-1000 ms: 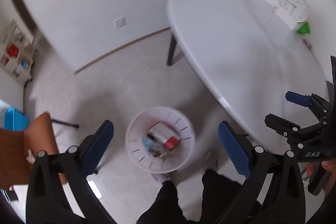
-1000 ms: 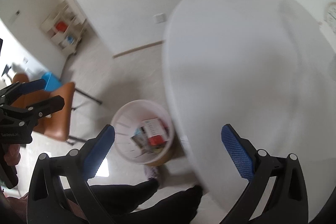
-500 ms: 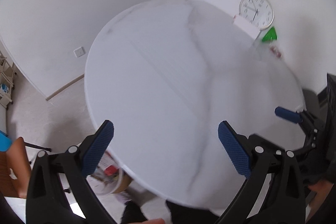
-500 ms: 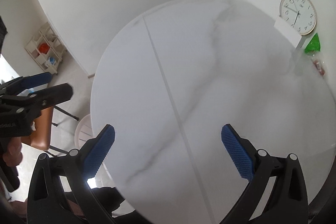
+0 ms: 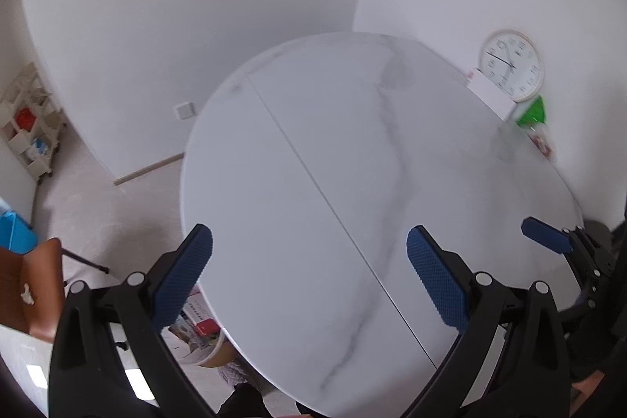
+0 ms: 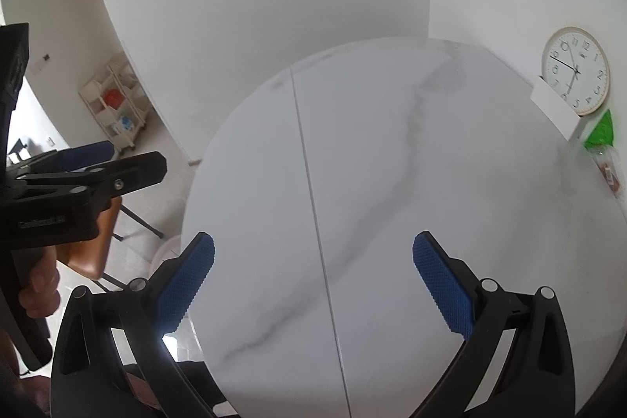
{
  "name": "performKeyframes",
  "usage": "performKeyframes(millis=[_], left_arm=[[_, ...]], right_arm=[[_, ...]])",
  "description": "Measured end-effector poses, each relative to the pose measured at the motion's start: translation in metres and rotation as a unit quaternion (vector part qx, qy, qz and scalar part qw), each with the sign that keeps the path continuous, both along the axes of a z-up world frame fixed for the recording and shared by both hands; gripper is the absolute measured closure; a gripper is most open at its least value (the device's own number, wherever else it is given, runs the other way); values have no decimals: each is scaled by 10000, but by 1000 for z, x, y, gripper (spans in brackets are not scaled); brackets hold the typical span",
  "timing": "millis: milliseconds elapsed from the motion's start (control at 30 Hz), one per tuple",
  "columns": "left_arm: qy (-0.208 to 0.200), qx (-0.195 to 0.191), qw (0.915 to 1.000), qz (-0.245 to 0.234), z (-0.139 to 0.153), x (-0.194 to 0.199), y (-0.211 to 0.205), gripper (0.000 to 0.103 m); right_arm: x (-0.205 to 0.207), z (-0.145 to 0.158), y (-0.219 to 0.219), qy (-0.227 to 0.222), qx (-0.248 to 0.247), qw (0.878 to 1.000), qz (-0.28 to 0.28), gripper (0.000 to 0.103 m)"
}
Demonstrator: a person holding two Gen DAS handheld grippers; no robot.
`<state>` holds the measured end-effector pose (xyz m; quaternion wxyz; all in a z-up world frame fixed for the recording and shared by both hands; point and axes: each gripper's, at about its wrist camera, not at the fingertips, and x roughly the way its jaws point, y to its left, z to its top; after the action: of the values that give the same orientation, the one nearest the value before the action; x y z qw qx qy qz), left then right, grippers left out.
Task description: Collect trash
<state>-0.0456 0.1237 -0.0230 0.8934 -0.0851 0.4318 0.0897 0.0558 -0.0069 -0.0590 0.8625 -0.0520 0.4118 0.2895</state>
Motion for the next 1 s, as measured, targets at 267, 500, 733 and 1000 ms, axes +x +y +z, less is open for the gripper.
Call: performKeyframes(millis=[267,500,733,1000], left_arm=[[-172,233,9973,677,7,-10,19,8],[-117,262,9956,888,6,-12,38,8],[-74,206,9959,875,4,-15,47,8],[-55,168,9962,856,2,-13,46,8]], right_arm=[[6,7,20,-58,157,9994,304,2],[7,8,41,-37,150,9985,532,2],[5,10,52,-26,101,9982,586,2],[5,13,55,-21,18,9983,590,2]])
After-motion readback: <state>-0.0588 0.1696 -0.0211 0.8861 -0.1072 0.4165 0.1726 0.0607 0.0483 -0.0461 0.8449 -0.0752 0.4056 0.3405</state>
